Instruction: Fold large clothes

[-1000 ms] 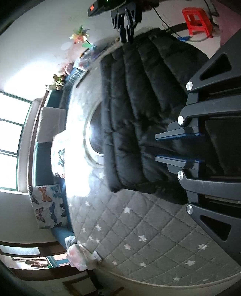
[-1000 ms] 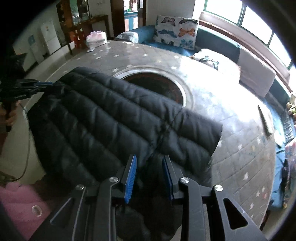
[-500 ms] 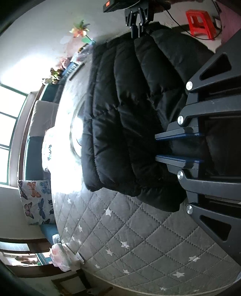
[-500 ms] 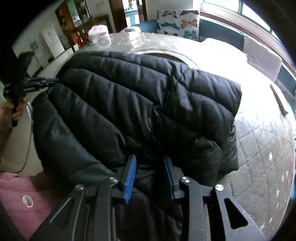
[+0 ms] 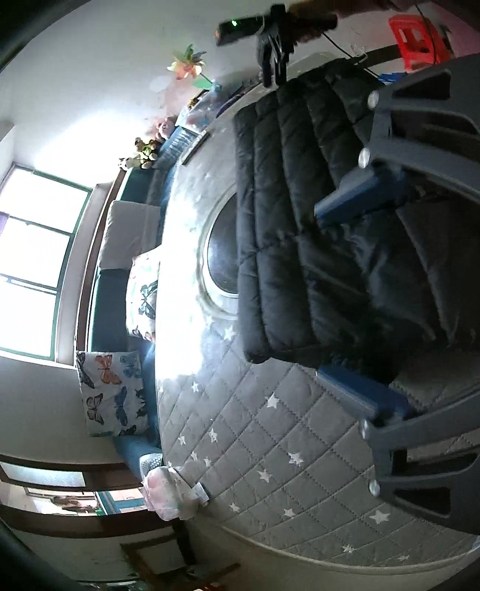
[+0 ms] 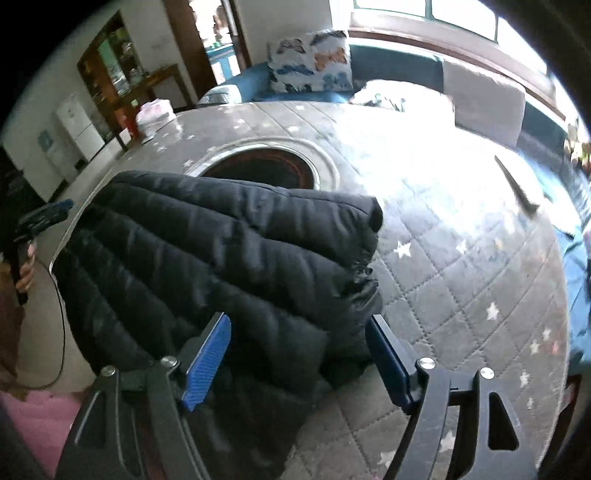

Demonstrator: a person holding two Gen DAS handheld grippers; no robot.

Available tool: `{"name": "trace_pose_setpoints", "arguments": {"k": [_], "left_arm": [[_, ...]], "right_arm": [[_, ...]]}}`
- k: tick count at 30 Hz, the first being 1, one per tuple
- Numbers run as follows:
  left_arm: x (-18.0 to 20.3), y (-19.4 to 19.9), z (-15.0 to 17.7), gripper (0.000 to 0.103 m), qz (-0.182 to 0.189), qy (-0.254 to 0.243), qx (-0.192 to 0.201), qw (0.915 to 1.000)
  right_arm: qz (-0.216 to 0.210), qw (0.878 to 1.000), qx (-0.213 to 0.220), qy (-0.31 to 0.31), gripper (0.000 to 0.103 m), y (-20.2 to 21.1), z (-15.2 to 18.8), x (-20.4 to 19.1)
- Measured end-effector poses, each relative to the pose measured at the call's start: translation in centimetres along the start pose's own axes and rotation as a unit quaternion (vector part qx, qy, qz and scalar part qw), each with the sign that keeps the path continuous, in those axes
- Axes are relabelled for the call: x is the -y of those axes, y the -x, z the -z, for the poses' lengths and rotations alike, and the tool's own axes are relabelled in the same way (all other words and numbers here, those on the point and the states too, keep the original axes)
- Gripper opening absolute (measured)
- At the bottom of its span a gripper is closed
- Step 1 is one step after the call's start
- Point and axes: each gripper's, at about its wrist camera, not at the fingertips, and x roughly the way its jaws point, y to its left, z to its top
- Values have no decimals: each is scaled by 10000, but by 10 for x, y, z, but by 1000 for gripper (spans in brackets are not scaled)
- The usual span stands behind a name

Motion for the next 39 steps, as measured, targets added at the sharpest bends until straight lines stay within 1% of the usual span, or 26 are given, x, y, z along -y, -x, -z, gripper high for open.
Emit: {"name": "trace_pose_setpoints", "arguments": {"k": [2, 5, 8, 10, 12, 14, 15, 17, 19, 20, 21, 23, 27, 28, 32, 37, 39], "left_arm": [[-6, -3, -5, 90, 27, 100, -29, 9999], [-16, -15, -10, 91, 46, 296, -123, 9995], [-34, -31, -10, 91, 113, 649, -284, 9974], [-44, -40, -8, 91, 182, 840, -317, 9958], [-50, -48, -3, 91, 148, 929, -340, 9950], [-56, -57, 1, 91, 84, 931, -418, 9947], [-59, -62, 4, 91, 69, 932, -458, 9946], [-64, -70, 9, 92, 202, 1026, -513, 9932], [-70, -76, 13, 98, 266, 1103, -515, 9922], [-72, -79, 14, 99, 290, 1106, -508, 9921], [-74, -83, 15, 103, 302, 1088, -534, 9922], [-75, -90, 17, 103, 299, 1091, -565, 9920], [-84, -105, 21, 103, 591, 1246, -662, 9882], [-88, -109, 22, 103, 719, 1307, -675, 9865], [-96, -119, 26, 103, 1026, 1437, -731, 9816], [-108, -135, 28, 103, 1449, 1700, -886, 9707], [-107, -137, 28, 103, 1460, 1656, -866, 9715]], "right_arm": [[-196, 9996, 38, -179, 83, -8, -5, 8], [-357, 9991, 74, -225, 83, -21, -16, 18], [-660, 9969, 38, -416, 84, -33, -24, 29], [-816, 9953, 28, -511, 88, -42, -28, 38], [-964, 9936, 13, -590, 97, -49, -29, 45], [-1121, 9914, -17, -670, 102, -56, -27, 52], [-1285, 9888, -16, -763, 103, -61, -25, 57], [-1495, 9846, -66, -907, 103, -67, -23, 65], [-1705, 9789, -161, -1111, 103, -77, -20, 72], [-1796, 9763, -222, -1187, 103, -80, -19, 73], [-1898, 9732, -278, -1268, 103, -84, -18, 75], [-2036, 9690, -360, -1353, 103, -87, -16, 75], [-2100, 9671, -382, -1387, 103, -85, -14, 75], [-2110, 9666, -391, -1397, 103, -84, -14, 76], [-2244, 9621, -498, -1466, 103, -84, -10, 81], [-2283, 9588, -677, -1551, 103, -85, -8, 73], [-2298, 9588, -741, -1497, 103, -84, -6, 65]]}}
